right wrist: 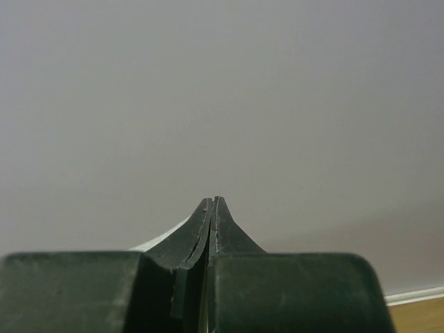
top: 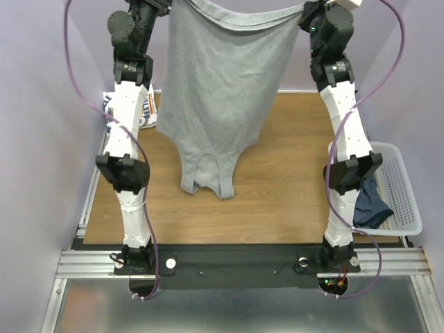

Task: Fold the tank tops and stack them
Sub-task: Flatten the tank top out

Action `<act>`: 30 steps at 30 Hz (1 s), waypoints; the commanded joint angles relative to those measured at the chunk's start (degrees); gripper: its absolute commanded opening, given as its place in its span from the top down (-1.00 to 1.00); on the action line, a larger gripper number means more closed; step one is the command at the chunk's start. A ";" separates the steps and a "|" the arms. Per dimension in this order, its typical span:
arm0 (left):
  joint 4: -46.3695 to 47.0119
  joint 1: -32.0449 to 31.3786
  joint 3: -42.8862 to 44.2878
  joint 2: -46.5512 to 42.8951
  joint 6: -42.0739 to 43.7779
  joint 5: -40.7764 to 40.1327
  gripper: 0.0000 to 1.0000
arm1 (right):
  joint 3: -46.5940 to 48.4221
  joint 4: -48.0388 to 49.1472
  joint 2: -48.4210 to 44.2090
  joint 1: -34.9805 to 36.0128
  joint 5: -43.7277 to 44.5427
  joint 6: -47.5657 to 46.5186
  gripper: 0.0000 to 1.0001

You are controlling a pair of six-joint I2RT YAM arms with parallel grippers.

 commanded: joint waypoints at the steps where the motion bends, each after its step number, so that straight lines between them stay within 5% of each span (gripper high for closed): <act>1: 20.50 2.71 4.72 3.07 -7.85 5.16 1.00 | 3.49 11.19 1.08 -7.48 -12.01 12.60 0.99; 4: 27.41 4.38 3.66 3.08 -9.71 4.72 1.00 | 1.13 18.48 0.29 -11.09 -18.26 18.94 0.99; 11: 31.99 6.14 2.00 -4.03 -8.57 3.48 1.00 | -5.28 31.51 -8.05 -13.90 -18.10 20.00 0.99; 17: 34.35 6.05 -15.47 -11.14 -12.60 9.19 1.00 | -24.22 32.65 -17.70 -14.35 -19.85 21.32 0.99; 20: 39.09 5.62 -32.06 -17.45 -16.11 12.01 1.00 | -39.93 33.53 -22.64 -14.35 -21.96 22.46 0.99; 24: 42.88 4.13 -64.79 -29.42 -16.21 9.99 1.00 | -60.58 33.01 -34.21 -14.35 -25.29 24.65 0.99; 30: 36.49 1.84 -102.70 -48.67 -18.06 5.43 1.00 | -91.38 25.46 -48.12 -14.35 -32.24 24.85 0.99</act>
